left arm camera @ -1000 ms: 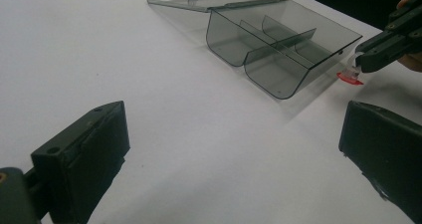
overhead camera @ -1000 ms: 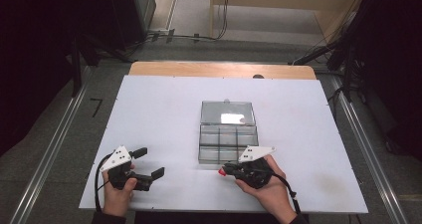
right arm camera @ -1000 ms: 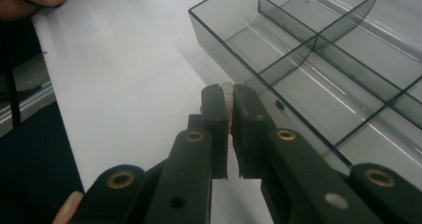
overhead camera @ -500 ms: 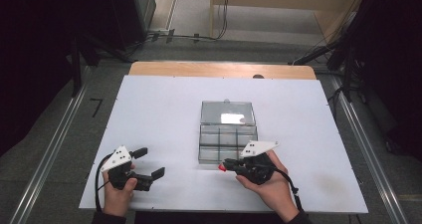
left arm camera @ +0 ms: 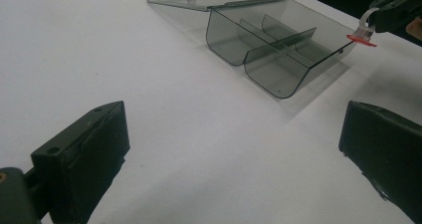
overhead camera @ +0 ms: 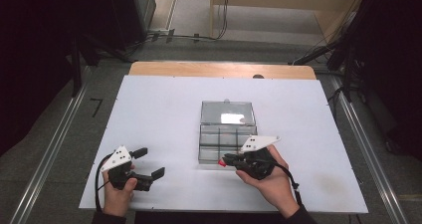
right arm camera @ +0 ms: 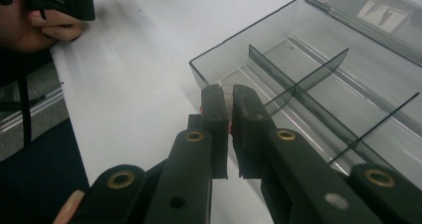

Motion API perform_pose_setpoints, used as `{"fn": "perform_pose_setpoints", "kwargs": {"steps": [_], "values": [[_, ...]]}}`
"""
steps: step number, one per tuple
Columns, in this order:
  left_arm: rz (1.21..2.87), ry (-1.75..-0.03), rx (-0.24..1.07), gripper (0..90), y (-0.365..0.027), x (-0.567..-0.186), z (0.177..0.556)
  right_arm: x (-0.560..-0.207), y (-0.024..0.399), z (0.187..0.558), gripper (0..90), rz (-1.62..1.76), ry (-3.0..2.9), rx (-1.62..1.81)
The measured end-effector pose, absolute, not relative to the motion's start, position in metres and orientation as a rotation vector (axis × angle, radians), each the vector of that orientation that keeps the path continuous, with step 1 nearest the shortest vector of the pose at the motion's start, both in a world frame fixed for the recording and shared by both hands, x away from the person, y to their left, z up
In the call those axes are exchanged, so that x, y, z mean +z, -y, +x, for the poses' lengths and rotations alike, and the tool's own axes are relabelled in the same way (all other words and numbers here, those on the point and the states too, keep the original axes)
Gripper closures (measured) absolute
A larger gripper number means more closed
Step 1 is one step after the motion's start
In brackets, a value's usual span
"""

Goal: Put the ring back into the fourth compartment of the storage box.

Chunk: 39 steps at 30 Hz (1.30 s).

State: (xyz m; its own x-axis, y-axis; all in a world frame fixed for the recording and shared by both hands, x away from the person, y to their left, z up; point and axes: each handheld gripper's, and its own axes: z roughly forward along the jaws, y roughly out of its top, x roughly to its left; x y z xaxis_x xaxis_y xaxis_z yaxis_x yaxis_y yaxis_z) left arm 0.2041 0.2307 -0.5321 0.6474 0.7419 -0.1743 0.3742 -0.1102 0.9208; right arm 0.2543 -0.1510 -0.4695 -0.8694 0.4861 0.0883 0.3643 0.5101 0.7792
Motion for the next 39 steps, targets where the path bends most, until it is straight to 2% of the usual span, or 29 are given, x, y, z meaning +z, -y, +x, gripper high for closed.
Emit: {"fn": "perform_pose_setpoints", "kwargs": {"steps": [39], "values": [[1.717,-0.913,0.399,0.0,-0.231,-0.532,0.204,-0.467,0.131,0.280,83.1,0.751,-2.606,1.291]]}}
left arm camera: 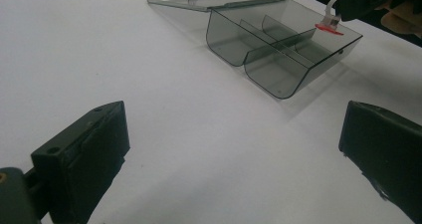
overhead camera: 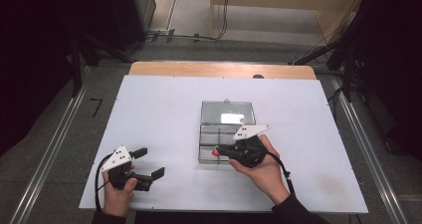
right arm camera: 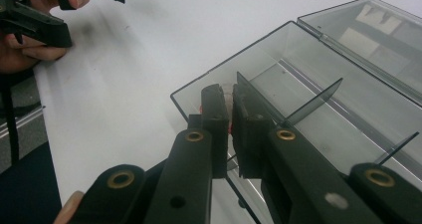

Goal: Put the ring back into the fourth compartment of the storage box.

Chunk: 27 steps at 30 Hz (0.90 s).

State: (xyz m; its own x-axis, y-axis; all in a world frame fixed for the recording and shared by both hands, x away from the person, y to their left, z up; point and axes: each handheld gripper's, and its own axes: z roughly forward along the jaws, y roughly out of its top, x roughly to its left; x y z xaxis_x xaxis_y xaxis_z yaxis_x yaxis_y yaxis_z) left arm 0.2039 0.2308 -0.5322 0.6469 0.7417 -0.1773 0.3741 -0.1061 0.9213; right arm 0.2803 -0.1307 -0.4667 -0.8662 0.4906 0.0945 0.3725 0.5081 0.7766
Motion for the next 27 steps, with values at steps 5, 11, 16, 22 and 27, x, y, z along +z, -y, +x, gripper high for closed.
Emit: {"fn": "perform_pose_setpoints", "kwargs": {"steps": [5,11,16,22,27], "values": [[1.717,-0.913,0.400,0.0,-0.231,-0.532,0.204,-0.469,0.127,0.284,83.1,0.767,-2.610,1.286],[1.713,-0.914,0.397,0.0,-0.231,-0.532,0.204,-0.474,0.124,0.289,83.1,0.780,-2.610,1.280],[1.711,-0.913,0.403,0.0,-0.231,-0.532,0.204,-0.476,0.122,0.293,83.1,0.792,-2.614,1.274],[1.710,-0.914,0.400,0.0,-0.231,-0.532,0.204,-0.481,0.118,0.296,83.0,0.809,-2.626,1.258],[1.707,-0.914,0.397,0.0,-0.231,-0.532,0.204,-0.485,0.115,0.298,83.0,0.825,-2.633,1.240]]}}
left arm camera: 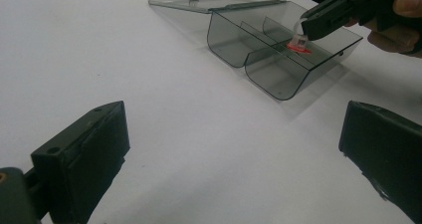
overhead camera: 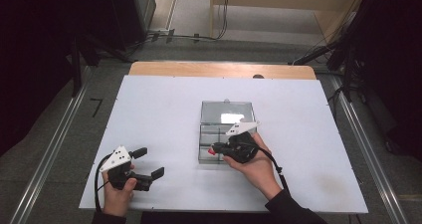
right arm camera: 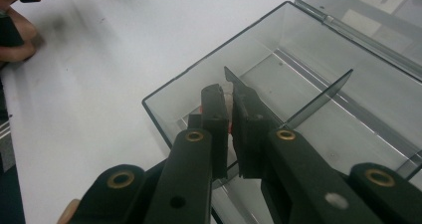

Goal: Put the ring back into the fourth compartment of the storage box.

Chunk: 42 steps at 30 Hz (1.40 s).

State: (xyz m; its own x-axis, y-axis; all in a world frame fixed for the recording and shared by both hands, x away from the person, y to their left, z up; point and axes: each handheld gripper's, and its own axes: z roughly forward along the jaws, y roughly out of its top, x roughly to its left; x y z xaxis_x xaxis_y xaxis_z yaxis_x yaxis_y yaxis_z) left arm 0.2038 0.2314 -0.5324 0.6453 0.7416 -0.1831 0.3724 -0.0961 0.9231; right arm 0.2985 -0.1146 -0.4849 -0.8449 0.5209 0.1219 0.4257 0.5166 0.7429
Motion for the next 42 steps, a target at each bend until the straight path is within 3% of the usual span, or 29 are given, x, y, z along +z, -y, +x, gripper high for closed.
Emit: {"fn": "perform_pose_setpoints", "kwargs": {"steps": [19,27,36,40,42], "values": [[1.702,-0.915,0.396,0.0,-0.232,-0.533,0.204,-0.494,0.107,0.303,80.5,0.866,-2.656,1.177],[1.700,-0.914,0.395,0.0,-0.232,-0.533,0.204,-0.483,0.117,0.304,52.0,0.887,-2.639,1.277],[1.700,-0.914,0.398,0.0,-0.232,-0.533,0.204,-0.464,0.124,0.300,9.5,0.821,-2.630,1.312],[1.698,-0.915,0.397,0.0,-0.232,-0.533,0.204,-0.457,0.128,0.300,0.0,0.798,-2.639,1.347],[1.698,-0.914,0.397,0.0,-0.232,-0.533,0.204,-0.454,0.129,0.300,0.0,0.781,-2.633,1.347]]}}
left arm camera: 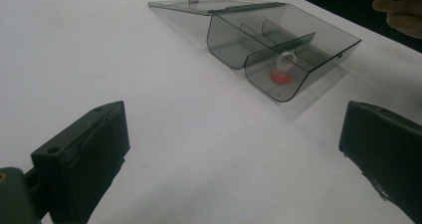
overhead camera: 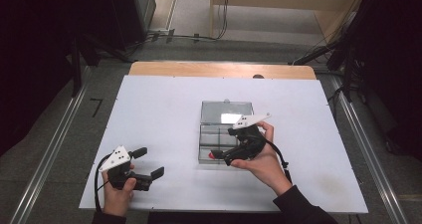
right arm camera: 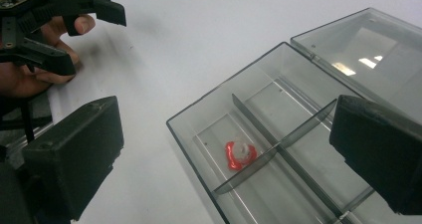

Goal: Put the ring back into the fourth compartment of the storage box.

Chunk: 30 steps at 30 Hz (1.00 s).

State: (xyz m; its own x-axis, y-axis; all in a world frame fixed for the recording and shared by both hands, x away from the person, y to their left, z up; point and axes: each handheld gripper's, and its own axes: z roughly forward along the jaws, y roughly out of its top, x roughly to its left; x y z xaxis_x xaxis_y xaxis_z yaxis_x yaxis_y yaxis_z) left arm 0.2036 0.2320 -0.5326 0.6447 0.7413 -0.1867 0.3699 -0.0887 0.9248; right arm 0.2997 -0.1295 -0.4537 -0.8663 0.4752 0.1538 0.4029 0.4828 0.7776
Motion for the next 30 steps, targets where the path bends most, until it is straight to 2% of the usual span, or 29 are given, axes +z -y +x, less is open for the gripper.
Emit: {"fn": "perform_pose_setpoints", "kwargs": {"steps": [23,30], "values": [[1.690,-0.921,0.393,0.0,-0.232,-0.532,0.205,-0.454,0.180,0.323,0.0,0.916,-2.505,1.405],[1.673,-0.901,0.393,0.0,-0.229,-0.518,0.206,-0.459,0.191,0.329,0.0,0.956,-2.489,1.395]]}}
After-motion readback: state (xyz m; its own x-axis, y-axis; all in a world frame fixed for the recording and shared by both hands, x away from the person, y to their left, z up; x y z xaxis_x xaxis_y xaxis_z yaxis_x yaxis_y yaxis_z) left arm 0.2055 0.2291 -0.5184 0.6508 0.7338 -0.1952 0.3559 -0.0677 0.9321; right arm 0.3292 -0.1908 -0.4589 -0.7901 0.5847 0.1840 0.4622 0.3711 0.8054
